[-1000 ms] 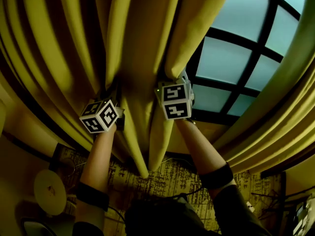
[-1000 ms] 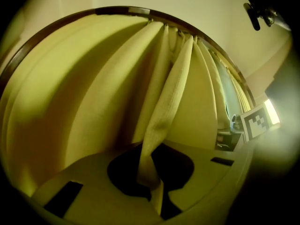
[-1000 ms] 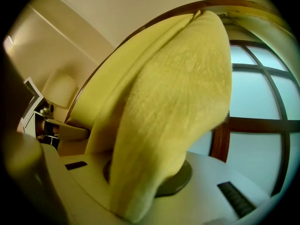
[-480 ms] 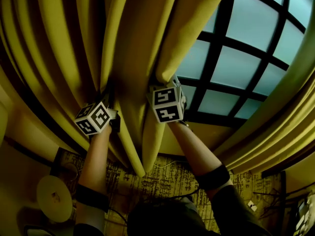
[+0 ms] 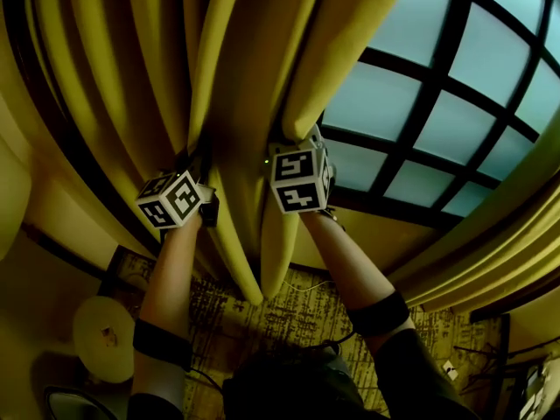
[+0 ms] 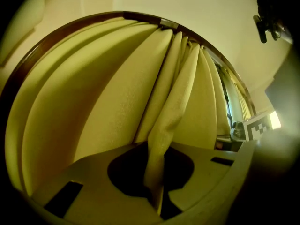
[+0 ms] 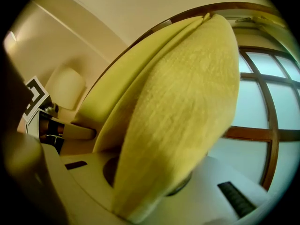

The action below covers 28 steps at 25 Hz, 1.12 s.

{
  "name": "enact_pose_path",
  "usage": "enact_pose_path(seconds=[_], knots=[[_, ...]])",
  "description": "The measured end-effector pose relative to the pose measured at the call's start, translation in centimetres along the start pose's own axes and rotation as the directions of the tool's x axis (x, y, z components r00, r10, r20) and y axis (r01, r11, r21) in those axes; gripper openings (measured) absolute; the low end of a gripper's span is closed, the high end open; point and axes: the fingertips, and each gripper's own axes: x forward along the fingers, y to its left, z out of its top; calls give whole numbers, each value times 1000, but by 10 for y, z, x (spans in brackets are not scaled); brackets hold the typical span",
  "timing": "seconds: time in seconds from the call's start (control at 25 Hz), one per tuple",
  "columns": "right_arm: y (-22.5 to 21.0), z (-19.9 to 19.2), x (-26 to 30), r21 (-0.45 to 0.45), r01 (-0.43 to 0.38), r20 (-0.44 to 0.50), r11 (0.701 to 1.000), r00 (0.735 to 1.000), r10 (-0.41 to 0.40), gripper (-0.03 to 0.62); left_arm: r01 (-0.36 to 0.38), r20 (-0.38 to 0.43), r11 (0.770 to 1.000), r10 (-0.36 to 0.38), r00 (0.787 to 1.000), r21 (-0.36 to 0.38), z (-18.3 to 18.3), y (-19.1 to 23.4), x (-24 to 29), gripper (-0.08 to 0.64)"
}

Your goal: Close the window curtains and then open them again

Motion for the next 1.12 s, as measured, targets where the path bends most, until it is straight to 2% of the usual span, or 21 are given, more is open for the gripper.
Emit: enact_pose_path(seconds=[0.2,0.48,0.88,1.12], knots=[[-6,-5,2,15,17,-10,1000,1000,-16,40,9,-5,1000,-9,1000,-12,-2,2,5,3],[-20,-9,9,-18,17,23,1000,1000,-16,40,-9,11,1000,8,1000,7,-7,-2,20,3],[-15,-6,34,-62,-28,63,998,998,32,40,-29,30,999,28,999,33,-8,6,32,2],[-4,-1,47,-70,-18,56,997,998,22,40,-2,18,999,2,1000,37,-2,19,33,2]])
